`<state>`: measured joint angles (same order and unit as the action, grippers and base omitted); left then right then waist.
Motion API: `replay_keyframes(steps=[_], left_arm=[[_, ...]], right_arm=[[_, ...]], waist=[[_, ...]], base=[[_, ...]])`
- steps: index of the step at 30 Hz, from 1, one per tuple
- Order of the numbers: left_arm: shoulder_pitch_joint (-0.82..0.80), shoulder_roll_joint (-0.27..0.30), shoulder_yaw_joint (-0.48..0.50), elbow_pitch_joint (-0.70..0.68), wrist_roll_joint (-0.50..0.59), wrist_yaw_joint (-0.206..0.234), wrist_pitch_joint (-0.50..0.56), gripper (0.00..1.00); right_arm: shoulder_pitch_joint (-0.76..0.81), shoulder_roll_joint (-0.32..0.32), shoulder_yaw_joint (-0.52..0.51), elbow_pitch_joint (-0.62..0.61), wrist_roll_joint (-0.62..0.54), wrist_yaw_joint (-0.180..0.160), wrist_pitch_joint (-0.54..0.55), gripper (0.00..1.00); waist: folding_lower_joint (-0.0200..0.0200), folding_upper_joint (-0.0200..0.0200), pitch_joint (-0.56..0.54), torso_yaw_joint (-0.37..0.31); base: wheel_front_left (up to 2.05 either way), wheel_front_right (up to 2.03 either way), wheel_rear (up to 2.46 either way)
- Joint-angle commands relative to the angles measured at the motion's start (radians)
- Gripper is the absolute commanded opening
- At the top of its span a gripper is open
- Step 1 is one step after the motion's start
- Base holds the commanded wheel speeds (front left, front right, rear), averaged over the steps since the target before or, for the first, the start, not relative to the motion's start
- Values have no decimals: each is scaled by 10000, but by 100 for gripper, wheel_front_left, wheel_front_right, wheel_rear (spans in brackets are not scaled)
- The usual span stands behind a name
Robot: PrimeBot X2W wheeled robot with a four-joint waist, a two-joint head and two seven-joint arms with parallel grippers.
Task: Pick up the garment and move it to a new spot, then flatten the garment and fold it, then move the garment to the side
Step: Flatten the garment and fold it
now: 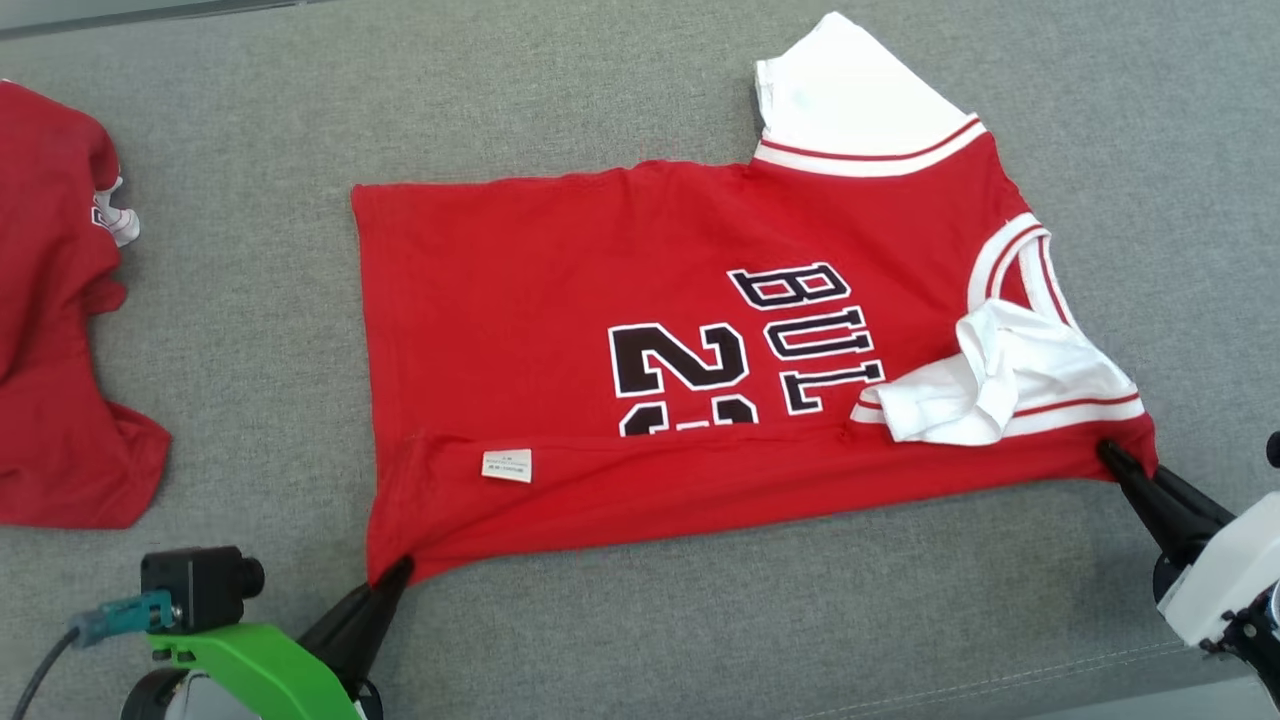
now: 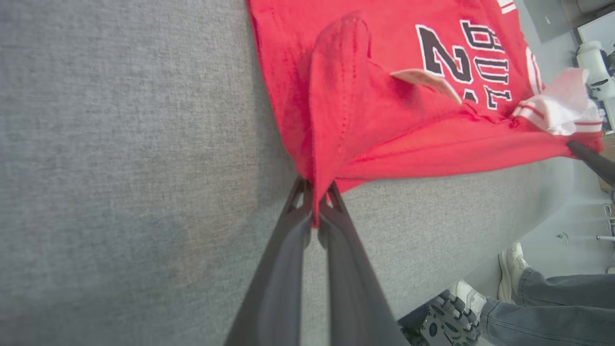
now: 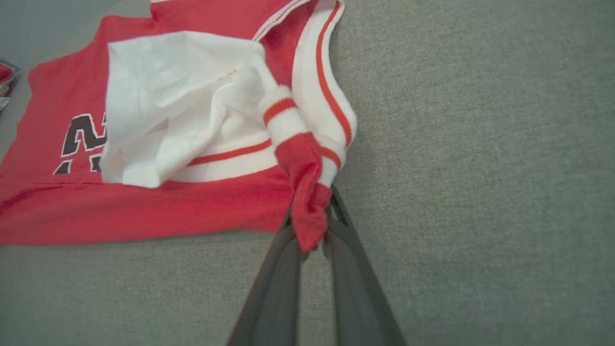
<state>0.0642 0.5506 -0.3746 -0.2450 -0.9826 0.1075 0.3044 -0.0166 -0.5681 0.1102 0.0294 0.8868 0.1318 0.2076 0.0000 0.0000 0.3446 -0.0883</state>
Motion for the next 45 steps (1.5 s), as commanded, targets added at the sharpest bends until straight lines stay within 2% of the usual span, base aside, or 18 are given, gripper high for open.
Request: replay_keyframes(steps=[1,6,11,17,23,24,25,26,27,30,31,33,37,40,43,45], left_arm=[[261,15,5,-249,100,109,-77,0],[851,-132,-247,-1027,136,343,-146,0],[614,-207,-524,-846,418,378,-122,0],[-10,-285,-466,-372,946,529,-368,0],[-53,-88,-256,-501,674,507,-179,0],[32,-33,-246,-533,633,514,-134,0],[118,8,-278,-559,631,515,-45,0],[217,23,-330,-598,586,504,27,0],[310,39,-360,-645,514,514,87,0],[515,129,-413,-829,445,549,178,0],[591,136,-383,-898,450,587,132,25],[714,201,-305,-1010,533,683,43,100],[779,538,-31,-1224,763,895,36,100],[589,1050,385,-1438,955,1079,121,100],[-149,1518,827,-1663,1293,1170,182,100],[-1429,1443,953,-1489,1418,1051,318,100]], right_arm=[[229,-110,-58,-129,-112,-20,70,0],[817,-153,-188,-639,-285,-19,552,0],[793,-89,-81,-656,-703,-17,927,0],[269,87,23,-558,-1420,-17,707,0],[-33,156,-99,-348,-1737,-17,598,0],[-75,165,-123,-329,-1804,-19,567,18],[-134,173,-181,-310,-1915,-19,487,49],[-150,199,-193,-275,-1976,-19,464,96],[-138,245,-168,-254,-1996,-17,463,100],[-156,328,-228,-234,-2084,-17,419,100],[-158,349,-253,-242,-2121,-17,396,100],[-131,356,-415,-286,-2145,-17,324,100],[-54,269,-932,-636,-2226,-17,304,100],[-444,178,-1279,-1044,-2284,-17,461,100],[-1288,215,-1456,-1213,-2302,-16,723,100],[-2697,378,-1324,-997,-2579,-16,991,100]], waist=[[0,0,89,41],[0,0,335,104],[0,0,492,94],[0,0,554,-1],[0,0,566,-158],[0,0,579,-184],[0,0,594,-206],[0,0,610,-219],[0,0,628,-227],[0,0,716,-216],[0,0,744,-212],[0,0,785,-179],[0,0,785,-86],[0,0,844,-81],[0,0,1141,-92],[0,0,1714,-14]], base=[[0,0,0],[0,0,0],[0,0,0],[0,0,0],[0,0,0],[0,0,0],[0,0,0],[0,0,0],[0,0,0],[0,0,0],[0,0,0],[0,0,0],[0,0,0],[0,0,0],[0,0,0],[0,0,0]])
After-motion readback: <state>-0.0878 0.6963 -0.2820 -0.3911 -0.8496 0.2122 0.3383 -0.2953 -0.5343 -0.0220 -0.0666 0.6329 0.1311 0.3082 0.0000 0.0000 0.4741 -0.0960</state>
